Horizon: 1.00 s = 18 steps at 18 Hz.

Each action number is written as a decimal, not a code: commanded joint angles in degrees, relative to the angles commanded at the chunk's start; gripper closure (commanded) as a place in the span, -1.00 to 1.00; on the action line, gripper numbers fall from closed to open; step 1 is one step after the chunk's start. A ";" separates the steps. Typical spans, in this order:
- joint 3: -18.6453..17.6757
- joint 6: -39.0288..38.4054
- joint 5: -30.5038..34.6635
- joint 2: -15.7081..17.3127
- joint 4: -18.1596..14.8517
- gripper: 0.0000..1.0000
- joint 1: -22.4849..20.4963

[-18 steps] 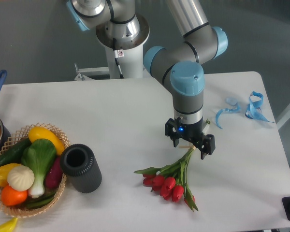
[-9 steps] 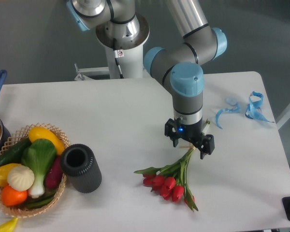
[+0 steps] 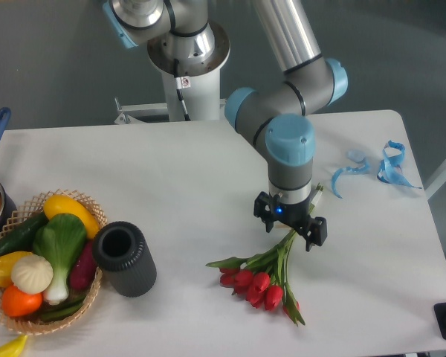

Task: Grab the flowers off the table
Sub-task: 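Close the gripper around the green tulip stems, then lift the grasped red tulips up off the table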

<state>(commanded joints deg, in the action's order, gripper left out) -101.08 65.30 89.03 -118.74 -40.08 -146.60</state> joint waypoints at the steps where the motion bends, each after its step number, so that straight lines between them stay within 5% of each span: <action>1: 0.17 0.09 0.00 -0.26 0.00 -1.00 0.00; 7: 1.32 0.00 0.00 -2.99 0.09 -1.00 0.00; 8: 1.67 -0.09 0.00 -3.08 0.09 -0.84 0.00; 11: 1.67 -0.09 0.00 -3.08 0.00 0.09 0.00; 12: 1.58 0.09 -0.26 -2.99 -0.09 0.83 0.00; 13: 1.58 0.09 -0.44 -2.82 -0.17 1.00 -0.09; 18: 1.76 0.00 -1.05 -1.42 -0.18 1.00 -0.35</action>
<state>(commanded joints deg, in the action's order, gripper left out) -99.32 65.30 87.98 -120.15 -40.25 -146.95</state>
